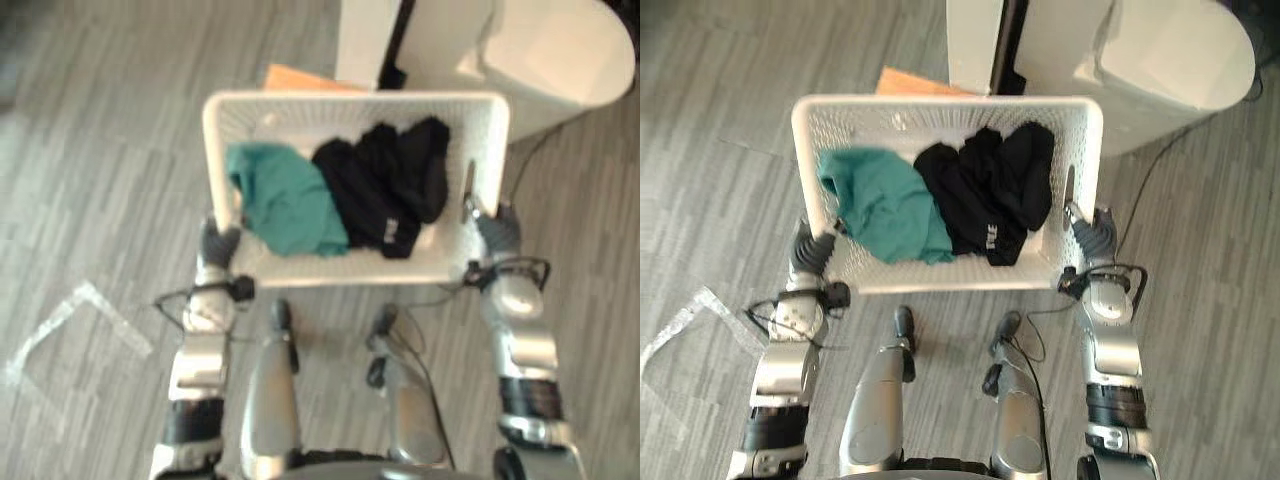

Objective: Pick up the laundry basket with both hands and put the clothes into the washing machine.

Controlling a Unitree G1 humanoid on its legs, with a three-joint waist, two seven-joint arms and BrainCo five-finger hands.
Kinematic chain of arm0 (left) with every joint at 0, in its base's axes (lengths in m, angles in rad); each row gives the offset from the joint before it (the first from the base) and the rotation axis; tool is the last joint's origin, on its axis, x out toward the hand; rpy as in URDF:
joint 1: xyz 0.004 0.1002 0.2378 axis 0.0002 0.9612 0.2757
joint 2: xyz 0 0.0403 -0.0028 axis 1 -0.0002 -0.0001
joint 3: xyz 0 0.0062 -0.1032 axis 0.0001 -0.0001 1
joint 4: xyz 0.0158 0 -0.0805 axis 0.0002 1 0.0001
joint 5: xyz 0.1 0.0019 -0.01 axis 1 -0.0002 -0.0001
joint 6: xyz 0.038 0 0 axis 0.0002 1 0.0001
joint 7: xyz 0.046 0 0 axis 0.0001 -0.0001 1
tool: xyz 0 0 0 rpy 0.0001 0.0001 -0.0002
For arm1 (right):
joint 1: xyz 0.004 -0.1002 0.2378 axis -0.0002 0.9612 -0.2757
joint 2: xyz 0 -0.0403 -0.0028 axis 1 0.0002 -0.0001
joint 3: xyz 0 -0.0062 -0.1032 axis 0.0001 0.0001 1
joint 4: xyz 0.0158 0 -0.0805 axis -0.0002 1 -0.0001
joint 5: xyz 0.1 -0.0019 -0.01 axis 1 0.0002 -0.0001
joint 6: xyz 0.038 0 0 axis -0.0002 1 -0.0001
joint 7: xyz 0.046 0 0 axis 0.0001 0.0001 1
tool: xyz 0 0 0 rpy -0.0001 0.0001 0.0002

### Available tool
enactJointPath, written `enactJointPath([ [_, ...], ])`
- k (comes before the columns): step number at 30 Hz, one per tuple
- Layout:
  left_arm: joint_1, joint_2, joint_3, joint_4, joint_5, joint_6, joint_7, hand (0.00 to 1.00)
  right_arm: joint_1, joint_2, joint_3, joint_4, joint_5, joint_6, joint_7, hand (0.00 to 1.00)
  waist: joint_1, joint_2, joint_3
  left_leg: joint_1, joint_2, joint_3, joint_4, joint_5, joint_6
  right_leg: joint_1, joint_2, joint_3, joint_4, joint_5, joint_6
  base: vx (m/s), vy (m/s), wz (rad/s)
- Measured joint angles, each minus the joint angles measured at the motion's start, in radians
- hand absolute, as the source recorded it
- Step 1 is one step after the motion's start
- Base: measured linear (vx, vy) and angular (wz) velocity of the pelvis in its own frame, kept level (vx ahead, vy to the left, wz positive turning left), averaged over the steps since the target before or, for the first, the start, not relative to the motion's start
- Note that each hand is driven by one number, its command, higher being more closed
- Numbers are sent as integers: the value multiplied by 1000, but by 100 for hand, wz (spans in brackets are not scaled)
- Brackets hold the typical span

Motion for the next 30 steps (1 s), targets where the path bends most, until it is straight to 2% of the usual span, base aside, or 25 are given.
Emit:
enactJointPath([
  [3, 61, 1, -20, 0, -31, 0, -24, 100, 59, 9, -2, 22, 4, -1, 16, 100, 1, 17, -35, 41, -4, -30, -38, 12, -10, 32, -3, -27, 21, -31, 0, 87, -20, 29],
  [6, 91, 22, -33, 0, -31, 0, -32, 100, 115, 42, -6, 35, 25, -12, 17, 100, -1, 12, -61, 90, 0, -42, -37, 15, -12, 27, -26, -24, 159, -122, -14, 59, -54, 11],
  [7, 118, 33, -35, 0, -31, -3, -43, 100, 146, 59, -5, 36, 29, -18, 30, 100, -1, 6, -86, 120, -3, -49, -62, 23, -28, 25, -35, -16, 192, -145, -19, 43, -102, -11],
  [8, 141, 36, -33, -1, -31, -10, -51, 100, 167, 69, -1, 36, 33, -24, 42, 100, -2, 4, -101, 138, -2, -74, -52, -1, -42, 28, -45, -7, 199, -152, -26, 71, -95, -42],
  [9, 164, 36, -31, -5, -31, -18, -52, 100, 178, 77, 5, 37, 39, -30, 54, 100, -1, 5, -103, 142, 1, -111, 41, -66, -56, 34, -41, 15, 214, -154, -27, 49, -17, -77],
  [10, 194, 28, -33, -5, -30, -24, -54, 100, 207, 74, 9, 34, 39, -39, 64, 100, -6, 16, -114, 161, -7, -150, 136, -135, -77, 42, -28, 54, 220, -153, -25, 30, 22, -81],
  [11, 209, 23, -39, -6, -29, -26, -59, 100, 226, 73, 5, 32, 39, -41, 72, 100, -10, 26, -128, 173, -6, -154, 142, -159, -79, 42, -22, 64, 221, -151, -23, -31, 148, -68],
  [12, 231, 9, -52, -7, -24, -30, -75, 100, 260, 76, -6, 26, 43, -43, 85, 100, -46, 38, -154, 180, 1, -157, 143, -207, -62, 34, -20, 78, 224, -142, -8, -63, 226, -59],
  [13, 231, 9, -67, -5, -17, -32, -82, 100, 278, 85, -25, 25, 45, -47, 89, 100, -59, 27, -163, 180, -15, -123, 154, -233, -30, 12, -30, 122, 221, -119, 13, -98, 287, -70],
  [14, 229, 10, -71, -4, -14, -32, -93, 100, 284, 92, -36, 24, 45, -47, 94, 100, -58, 17, -166, 179, -27, -98, 162, -236, -20, -3, -36, 152, 211, -101, 21, -149, 303, -101],
  [15, 228, 13, -78, 2, -3, -32, -106, 100, 311, 103, -48, 12, 45, -46, 100, 100, -62, 1, -173, 167, -58, -50, 186, -248, 5, -18, -48, 199, 168, -54, 38, -208, 340, -103],
  [16, 228, 15, -80, 3, 10, -32, -120, 100, 342, 116, -52, -14, 45, -44, 100, 100, -74, -17, -174, 161, -104, -22, 184, -239, 60, -11, -77, 229, 91, -24, 58, -226, 319, -94],
  [17, 224, 0, -79, 12, 13, -32, -121, 100, 351, 114, -52, -17, 46, -44, 101, 100, -79, -8, -174, 162, -99, 9, 159, -227, 78, -14, -87, 196, 84, -47, 57, -252, 306, -106],
  [18, 220, -2, -63, 18, 23, -31, -124, 100, 350, 122, -46, -16, 46, -43, 101, 100, -76, -4, -173, 165, -96, 85, 135, -209, 107, -76, -125, 124, 240, -117, -6, -206, 209, -102],
  [19, 221, 2, -57, 19, 25, -31, -129, 100, 350, 129, -37, -13, 46, -43, 101, 100, -75, -5, -172, 171, -97, 116, 128, -203, 118, -96, -141, 92, 350, -148, -22, -222, 257, -139],
  [20, 231, 5, -38, 21, 33, -26, -139, 100, 350, 139, -17, 3, 45, -42, 101, 100, -63, -7, -172, 203, -99, 178, 107, -195, 135, -75, -173, 34, 529, -222, -26, -179, 214, -128],
  [22, 256, 13, -16, 13, 42, -23, -138, 100, 335, 139, 16, 35, 45, -42, 101, 100, -45, -13, -178, 250, -102, 274, 76, -184, 154, 36, -198, -54, 672, -323, -9, -213, 157, -148],
  [23, 261, 16, 1, 11, 42, -23, -137, 100, 307, 137, 33, 67, 44, -43, 101, 100, -28, -22, -200, 241, -104, 331, 61, -173, 166, 117, -209, -98, 700, -383, 9, -202, 56, -126],
  [25, 267, 16, 13, 1, 42, -23, -130, 100, 256, 132, 46, 119, 44, -43, 101, 100, -5, -42, -231, 199, -104, 394, 50, -152, 170, 205, -216, -131, 649, -432, 42, -205, 0, -105],
  [26, 267, 16, 13, -2, 42, -23, -128, 100, 244, 128, 46, 129, 43, -43, 100, 100, 2, -49, -245, 177, -104, 412, 49, -142, 172, 226, -213, -130, 605, -444, 53, -248, -47, -87],
  [27, 264, 10, 12, -9, 42, -23, -119, 100, 214, 111, 51, 147, 39, -45, 99, 100, 4, -54, -259, 128, -97, 437, 53, -121, 177, 257, -184, -116, 458, -477, 90, -312, -123, -71],
  [28, 260, -8, 14, -12, 42, -23, -110, 100, 181, 89, 59, 163, 35, -44, 91, 100, 6, -53, -260, 97, -84, 467, 50, -91, 176, 258, -140, -104, 327, -494, 83, -260, -113, -73],
  [29, 261, -26, 15, -8, 42, -22, -103, 100, 166, 81, 66, 179, 35, -44, 85, 100, 12, -40, -259, 91, -67, 478, 41, -76, 168, 256, -112, -97, 275, -480, 65, -256, -138, -74],
  [30, 276, -46, 8, -3, 42, -19, -95, 100, 165, 61, 72, 209, 35, -44, 79, 100, 8, -15, -267, 94, -33, 481, 13, -45, 156, 274, -52, -78, 192, -419, 49, -162, -110, -65],
])
